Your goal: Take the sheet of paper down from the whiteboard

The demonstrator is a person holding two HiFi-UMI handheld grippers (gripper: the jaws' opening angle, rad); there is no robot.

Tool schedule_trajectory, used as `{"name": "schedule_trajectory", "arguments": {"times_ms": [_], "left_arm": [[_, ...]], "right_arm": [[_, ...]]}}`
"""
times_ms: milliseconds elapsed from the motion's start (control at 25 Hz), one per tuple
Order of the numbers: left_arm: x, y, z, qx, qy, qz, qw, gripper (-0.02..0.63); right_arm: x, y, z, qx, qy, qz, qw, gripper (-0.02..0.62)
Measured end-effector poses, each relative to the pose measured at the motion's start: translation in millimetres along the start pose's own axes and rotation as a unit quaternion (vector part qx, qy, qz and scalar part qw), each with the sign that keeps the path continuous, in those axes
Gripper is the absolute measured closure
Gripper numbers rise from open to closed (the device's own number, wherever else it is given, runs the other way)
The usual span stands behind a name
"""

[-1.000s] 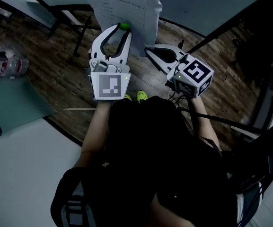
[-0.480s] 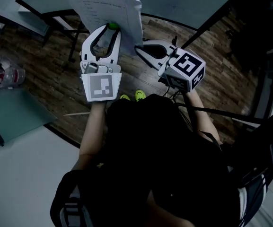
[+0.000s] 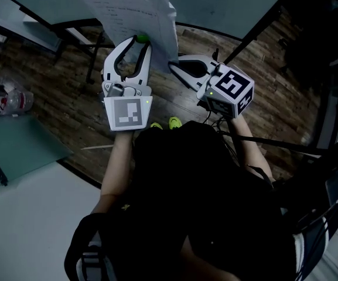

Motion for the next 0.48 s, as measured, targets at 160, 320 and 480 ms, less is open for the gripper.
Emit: {"name": "schedule_trajectory", "arguments": {"times_ms": [160, 320, 480], "left_arm": [[1.3, -1.0, -1.0, -0.004, 0.000, 0.002, 1.0000, 0.466], [2.2, 1.5, -0.2, -0.005, 0.002, -0.003, 1.0000, 0.468], [1.2, 5.9, 0.9, -0.008, -0.001, -0.005, 1.0000, 0.467]], "right_arm": [[1.9, 1.6, 0.0, -0.004, -0.001, 0.000, 1.000, 0.601], [1.9, 0.8, 2.9, -0.008, -0.001, -0.001, 1.000, 0.601], [0.1, -1.8, 8.5, -0.009, -0.001, -0.001, 1.000, 0.601]]}}
Point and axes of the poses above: the fingertips, and each gripper's own axes: y forward along the fingers, z to its right, x out of its underside, the point moved 3 cm from there along -y, backward along the fingers, and after that the axes turned 10 degrees about z, right-handed, at the moved point
